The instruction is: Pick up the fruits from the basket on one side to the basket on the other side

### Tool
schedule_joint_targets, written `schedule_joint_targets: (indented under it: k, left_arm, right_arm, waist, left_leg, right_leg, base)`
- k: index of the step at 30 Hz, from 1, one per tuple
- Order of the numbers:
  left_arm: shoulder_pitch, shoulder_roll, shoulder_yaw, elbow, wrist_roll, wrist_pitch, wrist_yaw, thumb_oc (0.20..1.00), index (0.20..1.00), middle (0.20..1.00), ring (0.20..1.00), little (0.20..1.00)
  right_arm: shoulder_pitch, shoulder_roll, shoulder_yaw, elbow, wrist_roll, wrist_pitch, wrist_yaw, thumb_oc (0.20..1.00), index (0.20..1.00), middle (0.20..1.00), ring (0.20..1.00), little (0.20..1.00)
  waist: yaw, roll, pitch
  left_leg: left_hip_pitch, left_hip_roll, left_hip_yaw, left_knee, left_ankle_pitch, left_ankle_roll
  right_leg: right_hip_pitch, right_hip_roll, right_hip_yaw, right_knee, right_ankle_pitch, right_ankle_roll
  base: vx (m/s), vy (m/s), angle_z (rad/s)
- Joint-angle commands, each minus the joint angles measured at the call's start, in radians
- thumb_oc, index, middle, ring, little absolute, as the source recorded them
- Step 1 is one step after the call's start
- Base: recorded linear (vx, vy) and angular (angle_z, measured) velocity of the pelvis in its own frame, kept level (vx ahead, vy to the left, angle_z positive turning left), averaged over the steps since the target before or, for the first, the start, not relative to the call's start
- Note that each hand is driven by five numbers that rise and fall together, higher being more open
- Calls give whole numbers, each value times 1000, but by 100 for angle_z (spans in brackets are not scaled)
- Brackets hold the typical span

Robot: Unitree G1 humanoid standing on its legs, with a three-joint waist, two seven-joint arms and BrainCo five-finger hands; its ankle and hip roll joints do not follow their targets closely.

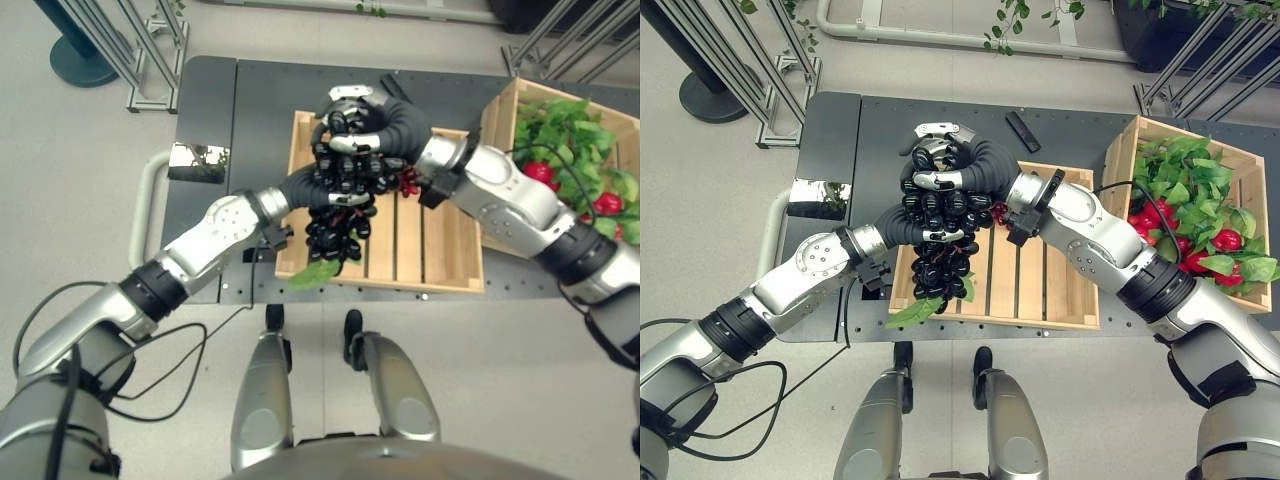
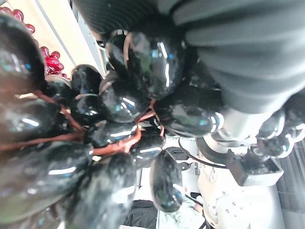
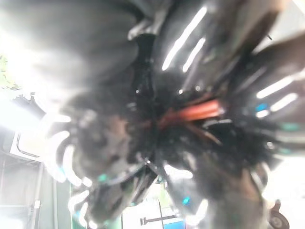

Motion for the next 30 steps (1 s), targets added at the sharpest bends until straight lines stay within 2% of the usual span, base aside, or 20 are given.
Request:
schedule_joint_targets:
  k: [1,7,12,15,21,22,25,27,30]
  left_arm:
    - [76,-36,91,-32,-50,-45,6,200,200,200,200,200]
    - [151,17,176,-46,-50,-52,11,200,200,200,200,200]
    - [288,83,317,-83,-66,-61,0,200,200,200,200,200]
    - [415,110,443,-100,-88,-64,-27,200,200,200,200,200]
    - [520,99,554,-99,-106,-70,-61,200,200,200,200,200]
    - [560,81,601,-91,-108,-75,-64,200,200,200,200,200]
    - [594,55,650,-70,-106,-83,-63,200,200,200,200,200]
    - [638,19,730,-59,-81,-105,-60,200,200,200,200,200]
    - [658,-12,762,-52,-71,-112,-54,200,200,200,200,200]
  right_arm:
    - [-17,47,-73,-48,11,-57,4,1000,1000,1000,1000,1000]
    - [28,-5,-109,-60,2,-55,5,1000,1000,1000,1000,1000]
    - [162,-98,-226,-95,-7,-60,12,1000,1000,1000,1000,1000]
    - [309,-147,-367,-100,-29,-72,23,1000,1000,1000,1000,1000]
    - [452,-136,-512,-85,-21,-84,34,1000,1000,1000,1000,1000]
    - [503,-112,-573,-69,-17,-88,38,1000,1000,1000,1000,1000]
    - [550,-90,-627,-49,-23,-96,34,1000,1000,1000,1000,1000]
    - [639,-54,-717,-47,-57,-99,41,1000,1000,1000,1000,1000]
    - [692,-30,-763,-58,-71,-100,47,1000,1000,1000,1000,1000]
  waist:
    - [11,-15,-62]
    - [15,-10,-66]
    - [17,-9,-75]
    - [17,-7,-87]
    - [18,-2,-103]
    - [20,2,-108]
    - [24,7,-112]
    - [34,20,-111]
    - [39,26,-110]
  left_leg:
    - [-15,26,-35,40,-44,-6]
    - [-10,26,-36,34,-41,-8]
    - [2,28,-42,27,-41,-13]
    - [12,29,-47,18,-40,-15]
    - [32,27,-55,1,-39,-18]
    - [41,25,-61,-9,-38,-18]
    - [50,25,-66,-16,-36,-19]
    - [68,19,-84,-39,-29,-20]
    - [70,13,-104,-40,-25,-22]
  right_leg:
    - [5,-69,23,-60,80,108]
    - [9,-69,18,-61,77,107]
    - [20,-69,10,-62,72,108]
    - [32,-67,3,-63,66,109]
    - [52,-67,-8,-69,59,109]
    - [60,-69,-13,-68,56,110]
    - [66,-72,-23,-64,52,109]
    - [83,-80,-47,-51,40,108]
    - [92,-86,-70,-35,26,104]
  base:
    - [0,0,0]
    - [0,0,0]
    - [5,-13,1]
    - [21,-34,4]
    - [32,-31,9]
    - [30,-18,9]
    - [26,-18,9]
    - [36,-38,13]
    - [24,-56,27]
